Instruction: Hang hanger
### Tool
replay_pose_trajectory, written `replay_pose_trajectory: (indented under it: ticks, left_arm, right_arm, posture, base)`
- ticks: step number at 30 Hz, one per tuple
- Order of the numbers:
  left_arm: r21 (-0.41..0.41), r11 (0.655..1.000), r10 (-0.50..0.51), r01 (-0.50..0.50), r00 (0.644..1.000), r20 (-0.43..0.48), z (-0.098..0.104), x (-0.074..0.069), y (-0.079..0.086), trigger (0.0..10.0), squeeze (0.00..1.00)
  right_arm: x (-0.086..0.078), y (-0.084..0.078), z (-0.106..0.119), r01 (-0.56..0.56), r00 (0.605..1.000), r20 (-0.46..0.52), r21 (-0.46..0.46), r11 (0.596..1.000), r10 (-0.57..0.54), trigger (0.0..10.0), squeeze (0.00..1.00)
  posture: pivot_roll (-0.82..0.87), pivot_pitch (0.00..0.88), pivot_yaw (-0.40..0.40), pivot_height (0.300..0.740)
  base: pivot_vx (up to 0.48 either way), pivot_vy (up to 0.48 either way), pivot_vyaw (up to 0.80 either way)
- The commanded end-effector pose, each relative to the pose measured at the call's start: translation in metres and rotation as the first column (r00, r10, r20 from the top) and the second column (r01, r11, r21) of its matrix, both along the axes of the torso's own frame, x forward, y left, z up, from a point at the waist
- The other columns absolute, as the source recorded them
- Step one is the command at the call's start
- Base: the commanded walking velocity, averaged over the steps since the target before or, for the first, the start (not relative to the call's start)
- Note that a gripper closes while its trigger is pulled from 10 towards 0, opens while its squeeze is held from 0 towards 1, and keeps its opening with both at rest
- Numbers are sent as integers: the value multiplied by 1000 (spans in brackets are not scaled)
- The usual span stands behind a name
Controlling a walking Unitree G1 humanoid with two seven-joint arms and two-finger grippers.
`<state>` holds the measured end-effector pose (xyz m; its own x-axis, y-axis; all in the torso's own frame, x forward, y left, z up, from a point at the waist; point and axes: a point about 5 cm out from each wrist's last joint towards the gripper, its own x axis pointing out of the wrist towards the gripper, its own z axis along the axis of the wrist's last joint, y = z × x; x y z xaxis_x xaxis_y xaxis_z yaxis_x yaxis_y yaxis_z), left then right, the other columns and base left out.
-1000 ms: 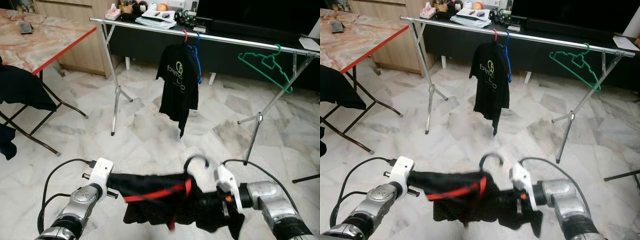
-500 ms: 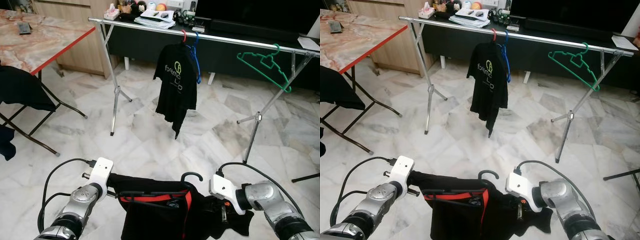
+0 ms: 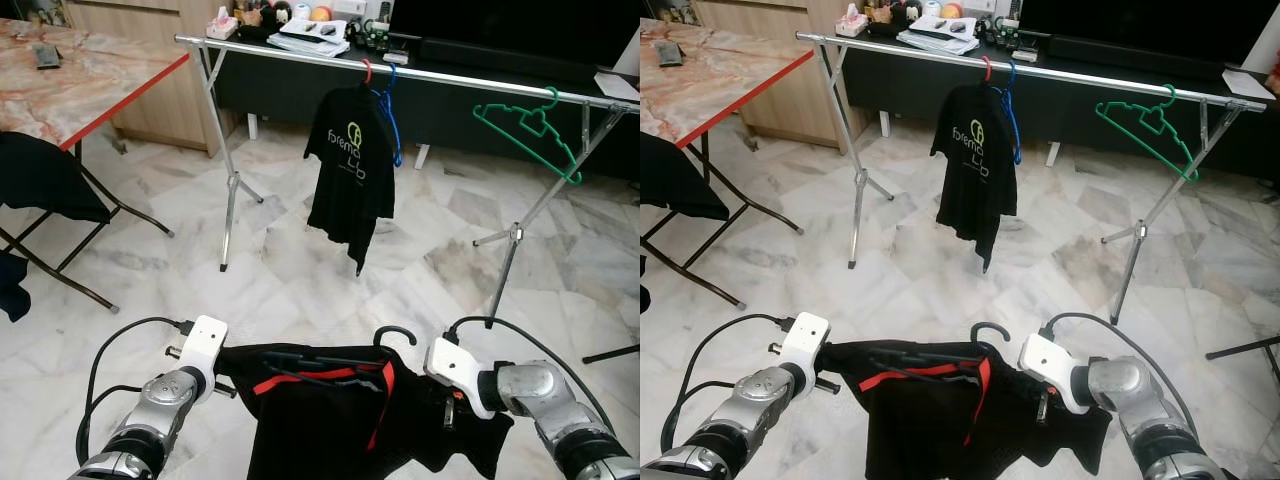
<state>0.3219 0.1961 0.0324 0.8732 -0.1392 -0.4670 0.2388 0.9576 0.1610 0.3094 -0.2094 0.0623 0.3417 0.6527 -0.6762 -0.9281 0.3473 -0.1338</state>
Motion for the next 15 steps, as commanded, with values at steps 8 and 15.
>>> replay_pose_trajectory:
  ticks: [8,15]
  left_arm:
    - [5,1000,25,-25,1000,18,7,4,8,0,0]
    - [-48,999,26,-23,996,84,24,15,7,0,0]
  right_arm:
    - [-14,-16,-14,-101,991,-100,-177,979,84,0,0]
    - [-22,-16,-24,-128,986,-136,-229,965,98,0,0]
  posture:
    - [-42,133,-57,740]
    - [-35,130,-59,740]
  base:
    - [0,0,0]
    - [0,0,0]
